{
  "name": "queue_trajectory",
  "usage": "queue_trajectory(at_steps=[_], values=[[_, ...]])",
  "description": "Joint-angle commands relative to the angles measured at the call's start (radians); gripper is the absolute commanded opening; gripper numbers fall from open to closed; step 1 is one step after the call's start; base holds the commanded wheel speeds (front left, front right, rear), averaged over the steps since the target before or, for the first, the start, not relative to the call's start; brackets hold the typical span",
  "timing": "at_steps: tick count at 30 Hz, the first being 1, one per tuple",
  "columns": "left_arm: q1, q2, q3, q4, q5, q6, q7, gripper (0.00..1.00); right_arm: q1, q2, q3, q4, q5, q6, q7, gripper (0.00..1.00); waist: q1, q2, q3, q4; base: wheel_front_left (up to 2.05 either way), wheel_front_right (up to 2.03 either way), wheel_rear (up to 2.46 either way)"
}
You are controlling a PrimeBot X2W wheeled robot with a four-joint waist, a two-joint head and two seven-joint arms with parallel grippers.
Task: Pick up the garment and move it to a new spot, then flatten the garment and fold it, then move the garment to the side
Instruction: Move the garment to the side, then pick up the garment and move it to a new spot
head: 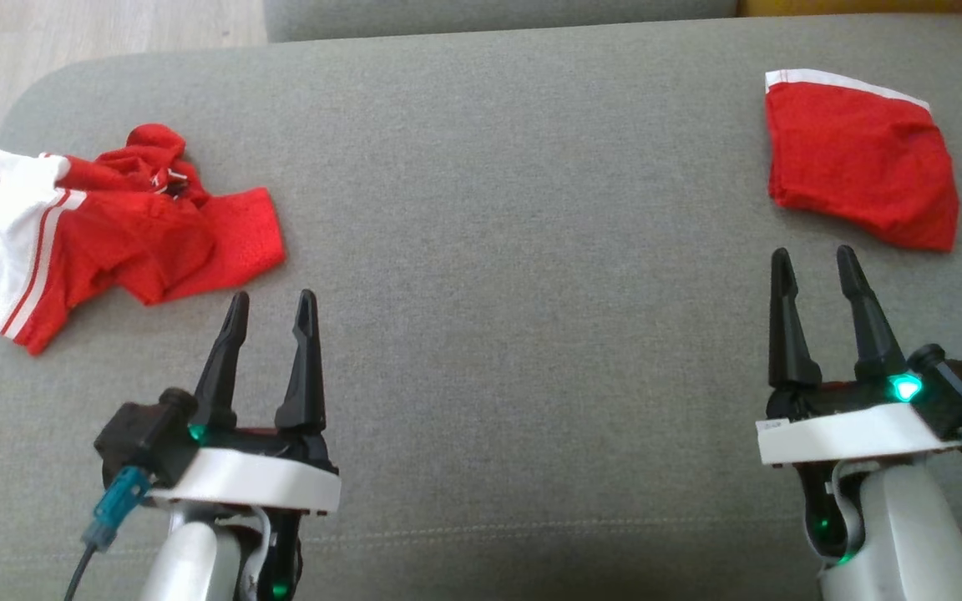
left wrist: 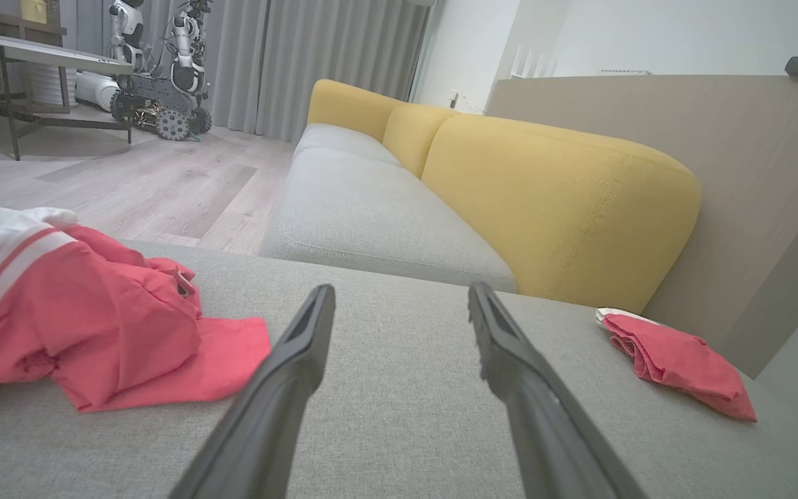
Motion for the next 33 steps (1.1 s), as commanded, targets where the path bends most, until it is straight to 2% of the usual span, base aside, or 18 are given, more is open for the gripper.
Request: queue_trajectory(at_steps=[1, 24, 28, 33], values=[[-0.022, 0.006, 0.032, -0.028, 0.007, 0.004, -0.005, 1.0, -0.013, 0.007, 0.028, -0.048, 0.005, 0.006, -0.012, 1.0, 0.0001, -0.0001, 0.0, -0.003, 0.0, 0.0, 0.0], [-0.03, 0.006, 0.03, -0.026, 0.007, 0.007, -0.005, 1.0, -0.006, 0.007, 0.026, -0.069, 0.025, 0.006, -0.012, 1.0, 0.0001, -0.0001, 0.01, -0.004, 0.0, 0.0, 0.0], [-0.038, 0.006, 0.026, -0.027, 0.004, 0.008, -0.005, 1.0, -0.008, 0.007, 0.031, -0.067, 0.023, 0.006, -0.012, 1.0, 0.0001, -0.0001, 0.018, 0.016, 0.0, 0.0, 0.0], [-0.049, 0.006, 0.024, -0.029, -0.007, 0.012, -0.005, 1.0, -0.012, 0.007, 0.051, -0.063, 0.013, 0.006, -0.012, 1.0, 0.0001, -0.0001, 0.026, 0.075, 0.0, 0.0, 0.0]])
